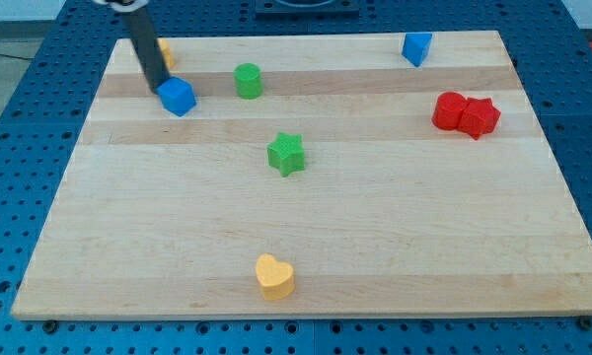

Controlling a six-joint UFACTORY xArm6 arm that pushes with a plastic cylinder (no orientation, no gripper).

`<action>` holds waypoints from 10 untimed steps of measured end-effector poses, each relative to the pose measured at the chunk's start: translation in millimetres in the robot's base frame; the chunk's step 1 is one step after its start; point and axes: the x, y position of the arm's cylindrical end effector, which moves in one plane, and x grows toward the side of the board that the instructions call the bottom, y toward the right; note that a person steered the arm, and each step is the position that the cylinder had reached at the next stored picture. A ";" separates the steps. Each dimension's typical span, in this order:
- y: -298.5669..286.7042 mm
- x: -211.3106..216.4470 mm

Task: Push the cube into the triangle

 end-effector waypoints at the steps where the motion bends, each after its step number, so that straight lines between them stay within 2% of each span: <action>1: 2.2 32.2; 3: 45.0 54.1; 4: 39.0 54.9; 6: 120.7 50.3; 7: 101.5 65.9; 8: 55.6 72.6; 9: 70.5 132.6; 10: 108.9 155.2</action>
